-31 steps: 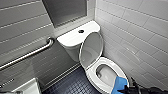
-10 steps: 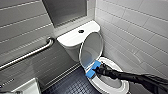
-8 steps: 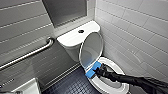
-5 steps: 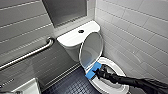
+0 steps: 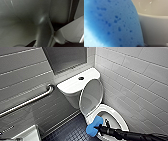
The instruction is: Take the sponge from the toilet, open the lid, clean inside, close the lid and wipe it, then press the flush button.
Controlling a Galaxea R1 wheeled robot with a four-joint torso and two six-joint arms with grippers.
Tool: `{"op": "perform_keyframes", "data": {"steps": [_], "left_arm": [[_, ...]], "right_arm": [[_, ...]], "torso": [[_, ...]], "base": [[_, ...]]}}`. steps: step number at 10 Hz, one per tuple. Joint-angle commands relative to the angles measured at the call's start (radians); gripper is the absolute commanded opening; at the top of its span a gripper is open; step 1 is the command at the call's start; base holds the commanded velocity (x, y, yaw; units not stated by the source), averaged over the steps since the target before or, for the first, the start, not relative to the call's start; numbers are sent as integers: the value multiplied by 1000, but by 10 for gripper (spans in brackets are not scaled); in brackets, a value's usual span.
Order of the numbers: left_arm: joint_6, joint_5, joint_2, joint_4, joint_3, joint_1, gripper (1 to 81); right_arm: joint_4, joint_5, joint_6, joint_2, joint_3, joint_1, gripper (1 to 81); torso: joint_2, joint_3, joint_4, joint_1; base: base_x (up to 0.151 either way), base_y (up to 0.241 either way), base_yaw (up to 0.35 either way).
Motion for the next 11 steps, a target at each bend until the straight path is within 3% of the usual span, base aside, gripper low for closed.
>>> {"op": "perform_keyframes", "data": {"steps": [1, 4, 11], "left_arm": [[2, 97, 1, -8, 33, 19, 811], [2, 97, 1, -8, 33, 19, 811], [2, 97, 1, -2, 33, 19, 811]], "right_arm": [[-2, -113, 5, -45, 56, 53, 10], [-2, -111, 8, -177, 167, 27, 10], [-2, -19, 8, -459, 340, -93, 10]], "torso": [[0, 0, 0, 0], [0, 0, 0, 0], [0, 0, 0, 0]], "base": [[0, 0, 0], [0, 0, 0], [0, 0, 0]]}}
